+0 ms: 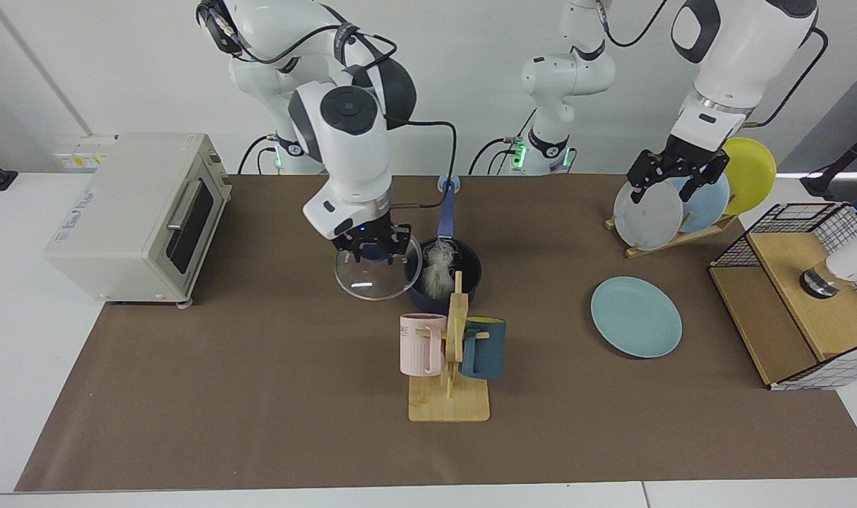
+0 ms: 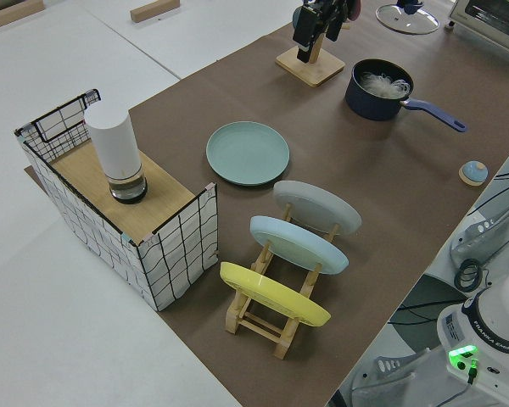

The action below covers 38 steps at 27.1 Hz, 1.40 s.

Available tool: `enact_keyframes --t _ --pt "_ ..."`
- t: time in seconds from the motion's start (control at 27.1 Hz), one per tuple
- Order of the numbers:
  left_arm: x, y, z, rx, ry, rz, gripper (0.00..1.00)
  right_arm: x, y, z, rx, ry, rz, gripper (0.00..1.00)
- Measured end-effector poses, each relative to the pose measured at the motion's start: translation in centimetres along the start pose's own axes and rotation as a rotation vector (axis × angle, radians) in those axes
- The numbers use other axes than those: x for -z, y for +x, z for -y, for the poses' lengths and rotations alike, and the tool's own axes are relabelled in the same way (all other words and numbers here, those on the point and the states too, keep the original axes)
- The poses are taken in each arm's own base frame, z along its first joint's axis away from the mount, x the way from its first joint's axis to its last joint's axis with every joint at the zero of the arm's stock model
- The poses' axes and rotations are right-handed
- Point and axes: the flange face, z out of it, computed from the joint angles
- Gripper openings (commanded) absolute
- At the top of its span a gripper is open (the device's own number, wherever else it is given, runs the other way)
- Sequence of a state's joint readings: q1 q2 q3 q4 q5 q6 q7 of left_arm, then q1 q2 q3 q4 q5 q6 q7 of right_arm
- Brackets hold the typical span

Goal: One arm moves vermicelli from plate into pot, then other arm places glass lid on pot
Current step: 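Carry the glass lid with the right gripper over the saucepan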

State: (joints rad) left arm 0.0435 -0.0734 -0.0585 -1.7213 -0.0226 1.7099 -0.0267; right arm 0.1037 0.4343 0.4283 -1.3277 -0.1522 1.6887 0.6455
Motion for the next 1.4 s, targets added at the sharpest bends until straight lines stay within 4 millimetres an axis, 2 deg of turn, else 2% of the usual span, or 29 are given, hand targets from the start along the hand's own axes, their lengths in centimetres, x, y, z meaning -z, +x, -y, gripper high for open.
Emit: enact_keyframes --t 0.11,0.26,0.44,0.74,1.4 --pt "0.0 0.0 0.6 0.01 0.001 0.0 1.0 -0.9 -2.1 3.4 -0.035 -0.018 -0.031 0.0" --pt "0.0 0.0 1.5 0.027 0.002 -0.001 1.0 -3.3 -4.9 7.8 -0.057 -0.063 -0.063 0.0" --pt "0.0 0.0 1.7 0.031 0.002 0.001 1.0 -6.3 -6.5 10.8 -0.074 -0.088 -0.068 0.0" --pt "0.0 0.0 1.6 0.029 0.002 0.001 1.0 -9.6 -6.1 11.9 -0.041 -0.109 -0.07 0.0" --pt "0.0 0.0 1.5 0.027 0.002 0.003 1.0 -8.8 -6.7 13.5 -0.047 -0.056 -0.092 0.0"
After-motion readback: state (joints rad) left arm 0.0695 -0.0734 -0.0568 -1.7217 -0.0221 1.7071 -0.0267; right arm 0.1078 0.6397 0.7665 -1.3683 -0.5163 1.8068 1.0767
